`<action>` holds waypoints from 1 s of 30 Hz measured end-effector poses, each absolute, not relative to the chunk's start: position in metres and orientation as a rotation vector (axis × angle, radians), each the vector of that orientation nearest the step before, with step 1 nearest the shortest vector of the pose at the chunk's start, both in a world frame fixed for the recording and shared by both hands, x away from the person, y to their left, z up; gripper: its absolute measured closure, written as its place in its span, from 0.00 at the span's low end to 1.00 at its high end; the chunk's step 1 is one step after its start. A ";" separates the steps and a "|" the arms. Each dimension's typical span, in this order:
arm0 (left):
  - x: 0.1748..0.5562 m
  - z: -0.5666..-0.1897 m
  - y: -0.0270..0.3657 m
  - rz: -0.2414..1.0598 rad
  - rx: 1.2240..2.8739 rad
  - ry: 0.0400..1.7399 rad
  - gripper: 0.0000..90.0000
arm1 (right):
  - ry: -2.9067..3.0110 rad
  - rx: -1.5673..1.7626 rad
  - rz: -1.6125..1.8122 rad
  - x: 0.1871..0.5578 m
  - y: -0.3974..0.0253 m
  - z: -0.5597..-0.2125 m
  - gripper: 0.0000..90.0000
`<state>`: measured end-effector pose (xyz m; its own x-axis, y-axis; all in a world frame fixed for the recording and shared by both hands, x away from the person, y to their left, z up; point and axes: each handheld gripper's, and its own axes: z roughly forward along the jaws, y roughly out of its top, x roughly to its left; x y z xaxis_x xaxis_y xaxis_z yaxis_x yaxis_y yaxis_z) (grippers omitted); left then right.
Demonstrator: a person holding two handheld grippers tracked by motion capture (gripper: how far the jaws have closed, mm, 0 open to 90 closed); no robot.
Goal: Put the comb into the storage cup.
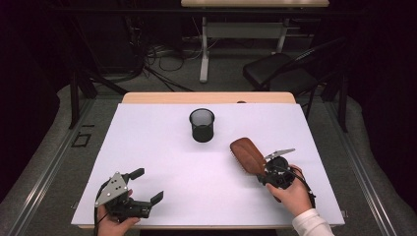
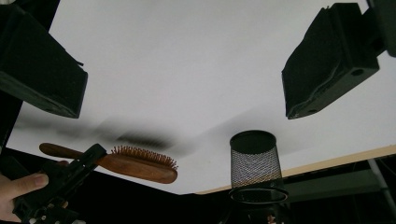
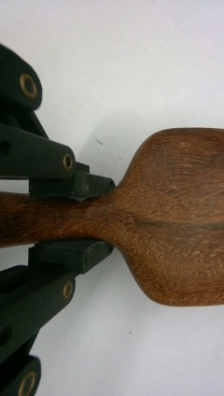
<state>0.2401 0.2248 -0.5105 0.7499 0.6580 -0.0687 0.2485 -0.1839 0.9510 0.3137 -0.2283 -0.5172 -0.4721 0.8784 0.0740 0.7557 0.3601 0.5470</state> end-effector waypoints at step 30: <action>0.241 -0.511 0.224 0.421 1.760 0.713 0.00 | 2.277 1.387 1.006 0.303 -0.219 -0.491 0.80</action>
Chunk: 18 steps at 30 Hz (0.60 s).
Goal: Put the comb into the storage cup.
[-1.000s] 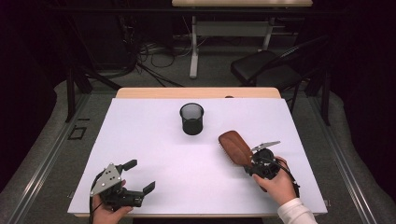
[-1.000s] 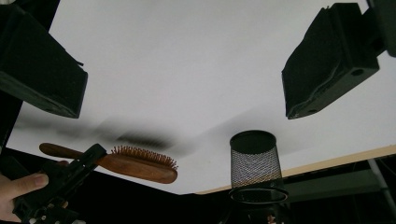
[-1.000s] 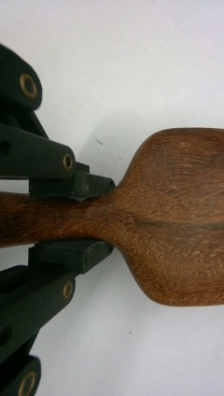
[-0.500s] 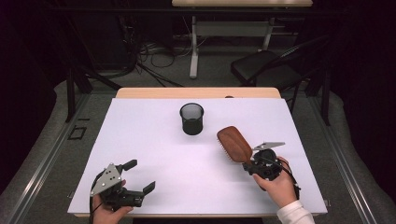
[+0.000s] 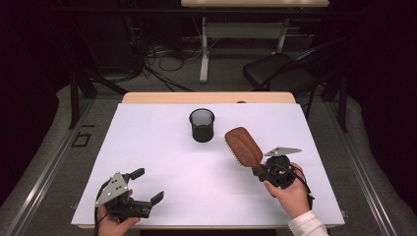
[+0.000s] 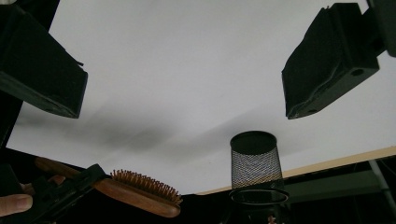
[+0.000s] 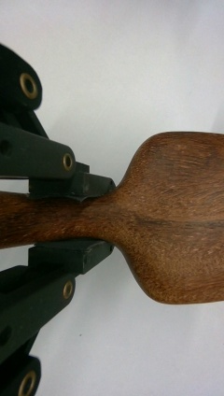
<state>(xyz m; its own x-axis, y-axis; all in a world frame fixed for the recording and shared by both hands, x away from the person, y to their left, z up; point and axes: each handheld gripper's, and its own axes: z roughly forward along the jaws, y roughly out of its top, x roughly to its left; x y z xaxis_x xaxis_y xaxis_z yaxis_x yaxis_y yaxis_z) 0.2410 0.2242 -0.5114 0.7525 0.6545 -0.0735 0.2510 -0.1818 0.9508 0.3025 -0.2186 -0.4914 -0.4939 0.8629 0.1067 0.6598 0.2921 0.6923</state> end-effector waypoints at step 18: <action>0.241 -0.512 0.225 0.423 1.761 0.714 0.00 | 2.220 1.331 1.104 0.306 -0.210 -0.478 0.80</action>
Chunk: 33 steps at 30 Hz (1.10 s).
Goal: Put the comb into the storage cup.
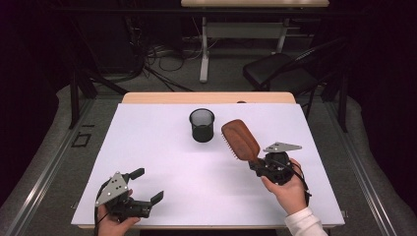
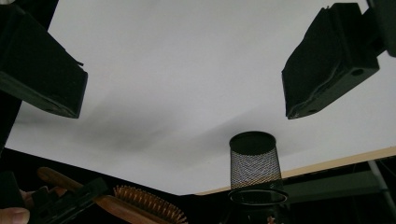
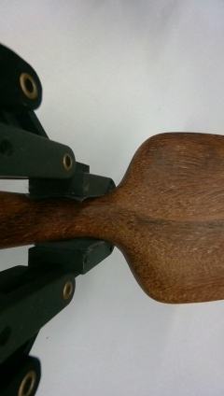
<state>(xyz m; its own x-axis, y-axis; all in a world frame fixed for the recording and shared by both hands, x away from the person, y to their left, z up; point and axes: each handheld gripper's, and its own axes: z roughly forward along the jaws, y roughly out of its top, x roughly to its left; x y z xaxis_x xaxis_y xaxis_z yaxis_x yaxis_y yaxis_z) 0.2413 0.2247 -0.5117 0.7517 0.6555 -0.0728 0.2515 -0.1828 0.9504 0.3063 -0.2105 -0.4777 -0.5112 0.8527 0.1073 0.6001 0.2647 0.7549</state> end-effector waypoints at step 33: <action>0.242 -0.512 0.225 0.425 1.760 0.720 0.00 | 2.150 1.198 1.243 0.313 -0.179 -0.462 0.79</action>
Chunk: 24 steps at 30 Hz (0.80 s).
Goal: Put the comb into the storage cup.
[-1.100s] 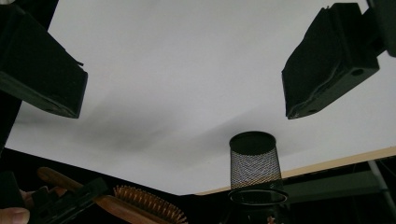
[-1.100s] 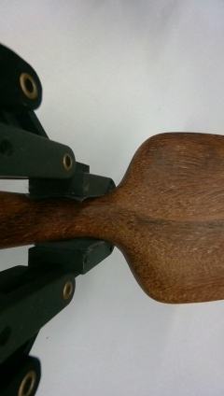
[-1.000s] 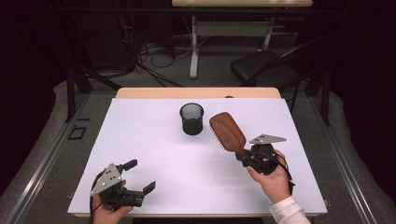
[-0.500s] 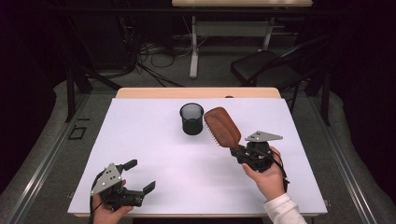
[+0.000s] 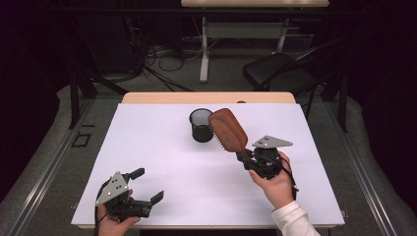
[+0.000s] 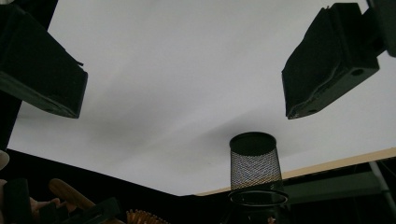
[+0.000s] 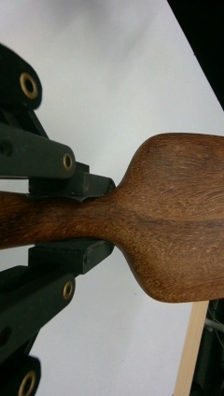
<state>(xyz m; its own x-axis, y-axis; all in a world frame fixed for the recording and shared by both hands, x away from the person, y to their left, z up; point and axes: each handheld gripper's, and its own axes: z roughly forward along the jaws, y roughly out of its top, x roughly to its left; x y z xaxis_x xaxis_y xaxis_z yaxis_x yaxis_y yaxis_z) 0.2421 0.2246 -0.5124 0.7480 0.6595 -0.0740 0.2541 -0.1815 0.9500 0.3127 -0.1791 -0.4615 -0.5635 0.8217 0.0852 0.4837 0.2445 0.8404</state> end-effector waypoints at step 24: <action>0.244 -0.514 0.225 0.424 1.758 0.730 0.00 | 2.119 1.045 1.306 0.326 -0.161 -0.459 0.79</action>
